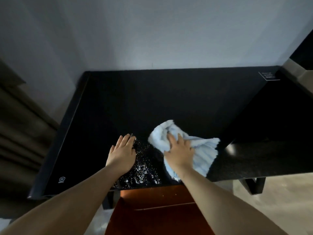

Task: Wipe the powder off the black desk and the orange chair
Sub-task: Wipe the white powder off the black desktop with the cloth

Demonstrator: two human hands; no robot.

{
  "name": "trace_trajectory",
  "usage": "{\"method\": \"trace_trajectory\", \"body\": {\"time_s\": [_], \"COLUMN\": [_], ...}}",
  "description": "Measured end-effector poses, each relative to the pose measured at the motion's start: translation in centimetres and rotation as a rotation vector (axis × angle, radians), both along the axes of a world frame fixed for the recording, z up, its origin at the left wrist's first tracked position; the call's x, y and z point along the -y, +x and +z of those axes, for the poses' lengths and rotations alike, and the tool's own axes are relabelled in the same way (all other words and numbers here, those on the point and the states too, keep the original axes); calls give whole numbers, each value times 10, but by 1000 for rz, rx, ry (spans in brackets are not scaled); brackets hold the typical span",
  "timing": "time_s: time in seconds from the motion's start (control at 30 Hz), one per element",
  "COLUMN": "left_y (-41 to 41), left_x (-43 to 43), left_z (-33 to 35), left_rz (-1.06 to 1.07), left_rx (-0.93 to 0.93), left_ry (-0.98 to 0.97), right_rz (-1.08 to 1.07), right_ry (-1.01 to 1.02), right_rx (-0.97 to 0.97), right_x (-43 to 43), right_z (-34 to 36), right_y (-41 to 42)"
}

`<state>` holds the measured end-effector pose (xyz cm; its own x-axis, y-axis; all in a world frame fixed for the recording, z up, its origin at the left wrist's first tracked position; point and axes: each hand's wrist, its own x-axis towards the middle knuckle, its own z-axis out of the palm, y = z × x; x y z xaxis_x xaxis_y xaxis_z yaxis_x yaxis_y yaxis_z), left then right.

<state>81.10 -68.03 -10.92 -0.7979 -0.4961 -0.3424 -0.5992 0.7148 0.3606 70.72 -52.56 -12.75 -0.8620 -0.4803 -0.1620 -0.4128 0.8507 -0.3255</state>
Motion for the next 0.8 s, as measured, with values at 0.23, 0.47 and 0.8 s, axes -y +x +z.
{"method": "trace_trajectory", "body": {"time_s": [0.23,0.47,0.8], "left_y": [3,8,33], "left_x": [-4,-6,2], "left_z": [-1,1,-5], "left_rz": [-26,-62,-49], "left_rx": [-56,-74,-61], "left_ry": [21,45,62], "right_rz": [-53,-431,-175], "right_ry": [-702,177,-5], "right_rx": [33,38,-69], "right_x": [-9,-84,5], "right_z": [17,7,-3], "right_y": [-16,-40,69]}}
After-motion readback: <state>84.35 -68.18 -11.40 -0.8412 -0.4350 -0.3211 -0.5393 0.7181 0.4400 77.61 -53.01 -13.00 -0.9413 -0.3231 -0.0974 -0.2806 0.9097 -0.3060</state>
